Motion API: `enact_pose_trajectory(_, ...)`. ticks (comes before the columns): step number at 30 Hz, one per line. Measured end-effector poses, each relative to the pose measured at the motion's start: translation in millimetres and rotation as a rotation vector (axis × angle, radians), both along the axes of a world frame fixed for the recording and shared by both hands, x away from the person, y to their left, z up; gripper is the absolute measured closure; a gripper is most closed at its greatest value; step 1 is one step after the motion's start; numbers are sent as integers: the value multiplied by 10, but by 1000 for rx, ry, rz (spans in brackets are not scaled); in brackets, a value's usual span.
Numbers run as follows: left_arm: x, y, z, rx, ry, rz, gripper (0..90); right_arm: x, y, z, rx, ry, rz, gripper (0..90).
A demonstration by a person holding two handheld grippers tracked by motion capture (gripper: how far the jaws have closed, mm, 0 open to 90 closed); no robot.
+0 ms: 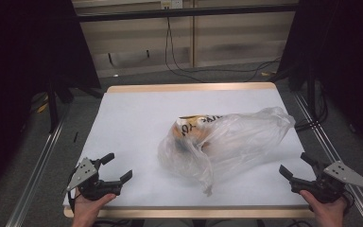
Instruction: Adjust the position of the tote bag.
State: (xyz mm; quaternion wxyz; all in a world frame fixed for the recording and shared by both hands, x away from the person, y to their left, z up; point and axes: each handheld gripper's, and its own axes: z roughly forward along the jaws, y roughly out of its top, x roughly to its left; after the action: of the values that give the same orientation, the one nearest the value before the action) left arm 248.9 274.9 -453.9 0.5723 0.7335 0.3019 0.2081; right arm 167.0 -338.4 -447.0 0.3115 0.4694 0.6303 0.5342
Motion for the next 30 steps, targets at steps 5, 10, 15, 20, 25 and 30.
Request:
enact_pose_trajectory(5,30,-11,-25,17,57,-18,127,30,12,-5,-1,18,8,99)
enact_pose_trajectory(10,21,-49,-24,51,52,-29,168,50,16,-10,5,28,21,122)
enact_pose_trajectory(15,-19,-76,-8,51,40,-59,295,81,4,-18,-11,33,36,156)
enact_pose_trajectory(20,-64,-123,12,62,42,-100,344,94,20,-14,-6,43,47,196)
enact_pose_trajectory(25,-110,-195,43,54,62,-156,409,100,34,-14,-18,70,84,271)
enact_pose_trajectory(30,-179,-306,82,61,45,-202,450,112,43,3,-21,91,107,322)
